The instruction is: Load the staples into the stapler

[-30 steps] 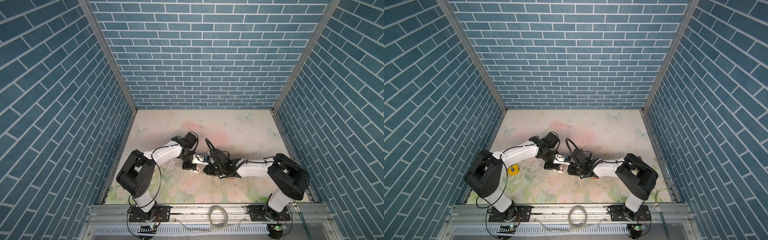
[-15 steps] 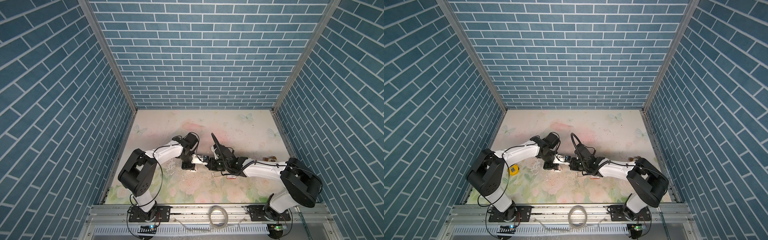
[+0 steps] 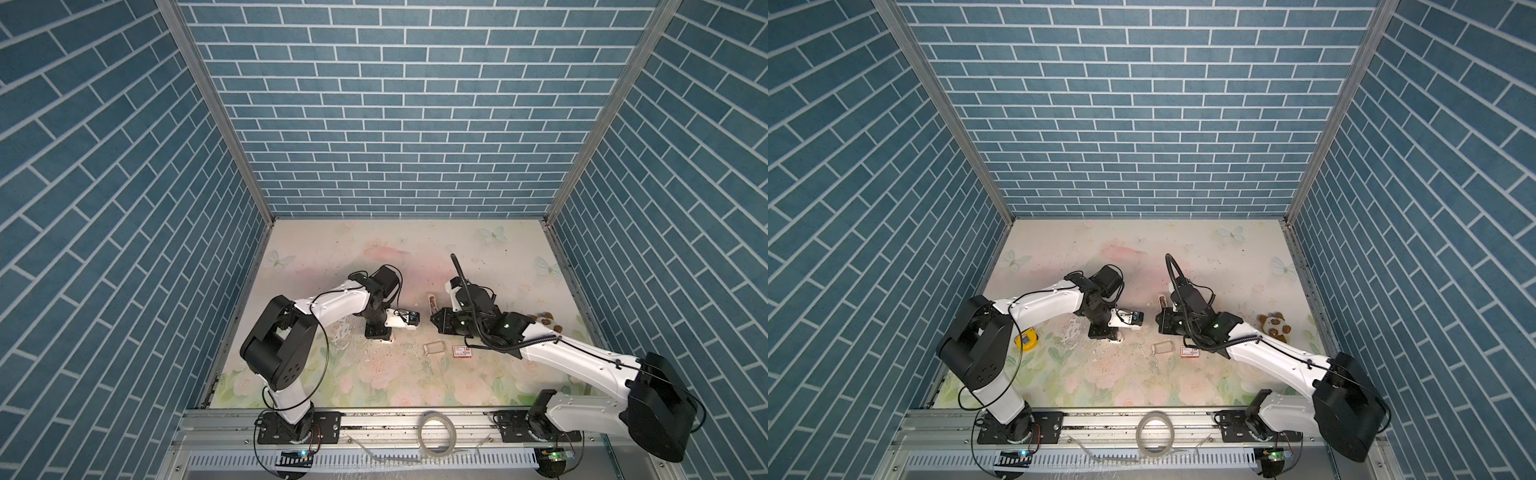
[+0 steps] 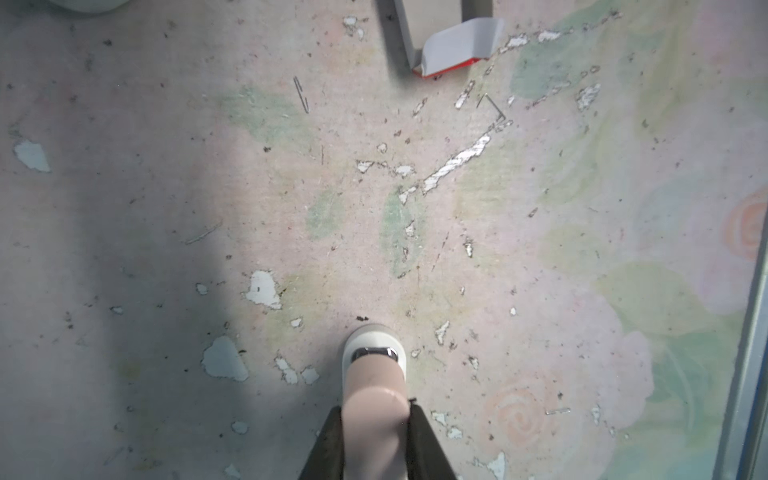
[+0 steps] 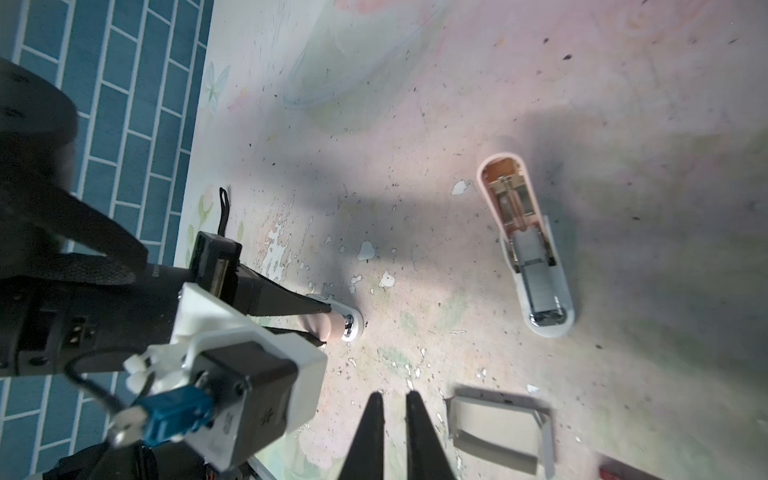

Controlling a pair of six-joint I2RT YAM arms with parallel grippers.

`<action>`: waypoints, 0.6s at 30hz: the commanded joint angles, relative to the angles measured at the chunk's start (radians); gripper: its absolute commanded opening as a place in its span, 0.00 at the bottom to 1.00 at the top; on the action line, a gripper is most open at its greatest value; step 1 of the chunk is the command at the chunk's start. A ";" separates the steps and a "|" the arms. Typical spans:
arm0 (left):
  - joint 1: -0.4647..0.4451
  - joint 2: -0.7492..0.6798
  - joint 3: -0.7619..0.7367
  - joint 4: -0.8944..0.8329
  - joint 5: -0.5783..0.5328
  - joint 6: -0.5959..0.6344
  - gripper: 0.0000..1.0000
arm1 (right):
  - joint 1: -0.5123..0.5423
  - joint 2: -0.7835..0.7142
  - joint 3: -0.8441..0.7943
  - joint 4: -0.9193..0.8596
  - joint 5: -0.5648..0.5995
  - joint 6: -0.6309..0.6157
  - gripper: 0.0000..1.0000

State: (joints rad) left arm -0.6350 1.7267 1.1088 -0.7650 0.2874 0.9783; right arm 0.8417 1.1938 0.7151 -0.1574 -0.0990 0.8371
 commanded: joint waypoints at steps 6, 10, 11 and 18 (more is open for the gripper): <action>-0.031 0.102 -0.007 0.002 -0.179 -0.033 0.00 | -0.026 -0.140 -0.076 -0.132 0.067 -0.039 0.13; -0.047 0.133 0.005 -0.008 -0.220 -0.039 0.00 | -0.029 -0.162 -0.096 -0.131 0.067 -0.041 0.13; -0.051 0.142 0.008 -0.013 -0.228 -0.039 0.00 | -0.029 -0.164 -0.100 -0.129 0.067 -0.042 0.13; -0.073 0.214 0.047 -0.053 -0.266 -0.045 0.00 | -0.033 -0.177 -0.118 -0.126 0.063 -0.046 0.12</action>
State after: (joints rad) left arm -0.7105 1.8294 1.2144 -0.8650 0.1505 0.9348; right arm 0.8150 1.0386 0.6128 -0.2691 -0.0517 0.8143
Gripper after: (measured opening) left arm 0.247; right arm 0.125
